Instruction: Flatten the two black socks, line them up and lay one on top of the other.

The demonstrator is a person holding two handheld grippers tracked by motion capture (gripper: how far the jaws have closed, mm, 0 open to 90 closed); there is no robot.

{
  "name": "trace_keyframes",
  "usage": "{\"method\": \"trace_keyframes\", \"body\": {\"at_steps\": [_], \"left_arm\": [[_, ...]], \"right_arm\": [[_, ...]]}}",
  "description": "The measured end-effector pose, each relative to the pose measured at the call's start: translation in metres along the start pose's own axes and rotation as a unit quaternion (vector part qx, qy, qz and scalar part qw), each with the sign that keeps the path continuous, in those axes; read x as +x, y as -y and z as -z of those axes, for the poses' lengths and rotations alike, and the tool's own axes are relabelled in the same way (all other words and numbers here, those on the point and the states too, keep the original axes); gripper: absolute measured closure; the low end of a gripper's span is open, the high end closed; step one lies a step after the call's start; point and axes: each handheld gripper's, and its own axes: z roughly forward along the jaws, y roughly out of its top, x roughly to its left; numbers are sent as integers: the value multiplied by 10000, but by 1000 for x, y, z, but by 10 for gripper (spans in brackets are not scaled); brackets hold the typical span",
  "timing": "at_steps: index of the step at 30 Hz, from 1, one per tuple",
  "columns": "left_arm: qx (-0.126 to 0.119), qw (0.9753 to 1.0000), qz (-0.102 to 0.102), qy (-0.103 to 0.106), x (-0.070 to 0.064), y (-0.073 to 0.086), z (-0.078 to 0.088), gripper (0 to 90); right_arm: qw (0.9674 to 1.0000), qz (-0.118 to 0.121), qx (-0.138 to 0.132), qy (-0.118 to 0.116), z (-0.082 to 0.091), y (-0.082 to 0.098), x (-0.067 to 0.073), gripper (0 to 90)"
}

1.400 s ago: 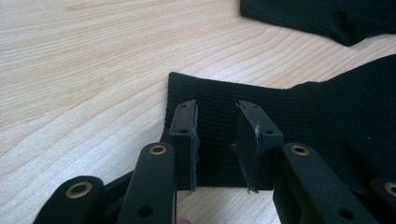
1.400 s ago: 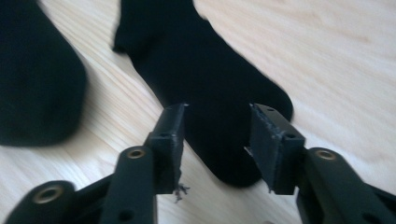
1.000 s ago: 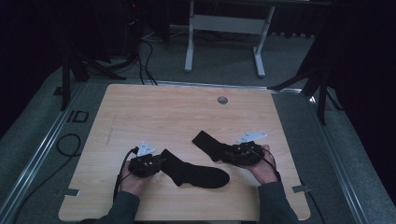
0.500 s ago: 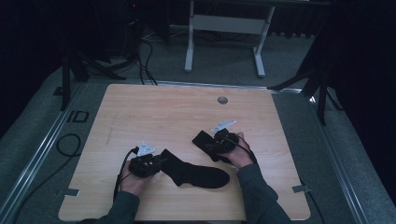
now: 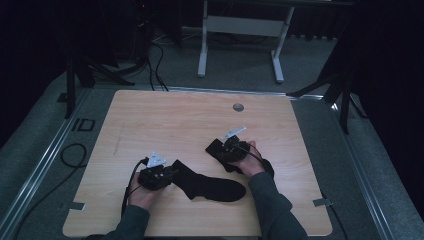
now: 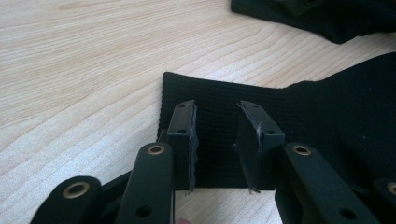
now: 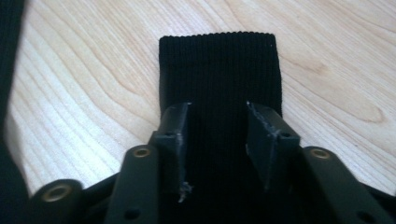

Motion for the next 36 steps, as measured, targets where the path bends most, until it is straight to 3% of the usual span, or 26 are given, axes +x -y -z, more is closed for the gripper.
{"method": "trace_keyframes", "body": {"at_steps": [11, 15, 20, 25, 36], "left_arm": [[-2, 10000, 34, 17, 0, 0, -1, 683], [1, 10000, 36, 17, 0, 0, -1, 683], [-6, 10000, 42, 16, 0, 0, -1, 683], [-7, 10000, 58, -4, 2, 0, 0, 683], [-3, 10000, 80, -18, 3, 0, 0, 682]], "right_arm": [[9997, -197, -102, 37, 0, 2, -2, 819], [9995, -302, -85, -24, 1, 2, -5, 831], [9995, -299, -55, 59, 0, 1, -3, 838], [9990, -442, -58, -80, 1, 1, -7, 842], [9998, -206, -64, -52, 8, -5, 5, 842]]}}
